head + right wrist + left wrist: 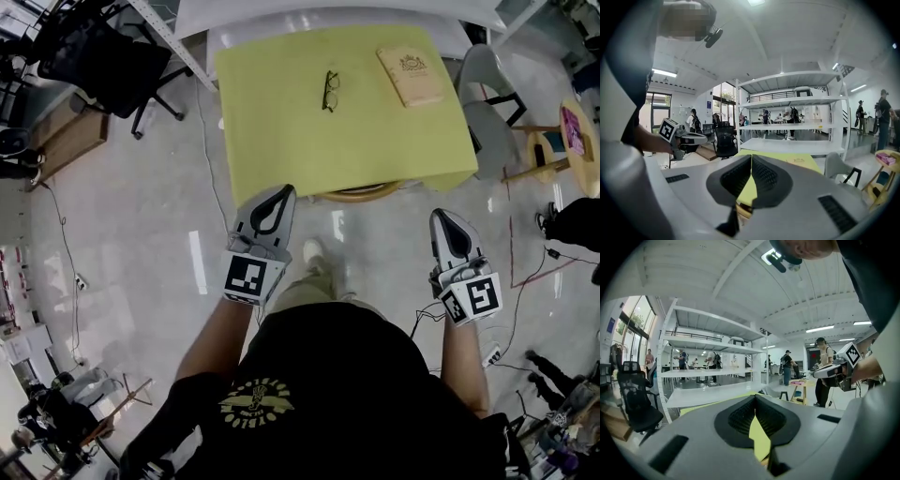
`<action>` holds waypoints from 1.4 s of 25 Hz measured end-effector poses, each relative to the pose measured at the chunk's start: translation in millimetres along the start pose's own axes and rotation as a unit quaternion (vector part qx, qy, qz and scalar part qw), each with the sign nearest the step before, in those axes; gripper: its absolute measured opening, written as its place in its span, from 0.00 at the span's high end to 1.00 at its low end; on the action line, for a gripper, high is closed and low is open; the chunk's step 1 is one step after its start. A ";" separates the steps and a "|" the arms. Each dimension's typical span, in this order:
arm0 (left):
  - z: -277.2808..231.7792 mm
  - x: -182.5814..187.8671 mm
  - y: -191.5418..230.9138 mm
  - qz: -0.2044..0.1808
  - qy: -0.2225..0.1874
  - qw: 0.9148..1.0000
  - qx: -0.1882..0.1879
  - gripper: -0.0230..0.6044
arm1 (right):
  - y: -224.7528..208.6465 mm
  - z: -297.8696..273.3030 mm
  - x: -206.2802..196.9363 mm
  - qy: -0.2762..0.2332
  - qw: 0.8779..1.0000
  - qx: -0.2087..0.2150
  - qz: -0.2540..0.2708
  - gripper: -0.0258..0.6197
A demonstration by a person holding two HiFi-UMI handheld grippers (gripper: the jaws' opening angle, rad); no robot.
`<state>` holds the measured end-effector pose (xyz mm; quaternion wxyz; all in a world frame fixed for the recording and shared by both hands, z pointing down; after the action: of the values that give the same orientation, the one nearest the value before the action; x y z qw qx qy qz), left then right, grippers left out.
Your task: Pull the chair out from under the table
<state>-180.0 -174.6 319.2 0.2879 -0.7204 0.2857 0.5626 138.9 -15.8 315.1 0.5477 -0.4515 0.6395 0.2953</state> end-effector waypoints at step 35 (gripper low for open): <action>-54.6 4.7 -4.5 -0.016 0.001 0.997 -0.076 0.95 | -46.9 -56.9 18.1 0.041 0.998 0.036 0.043 0.94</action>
<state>-140.5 -212.2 326.0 0.2411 -0.7452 0.2301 0.5776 156.6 -89.7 316.0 0.5235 -0.4154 0.6907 0.2763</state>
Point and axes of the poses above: the fingertips, and each gripper's own axes: z backward along the fingers, y to its left, x out of its top, the point moved 10 cm from there along z, backward along the fingers, and after that the axes turned 14 degrees about x, right-handed, at the moved point
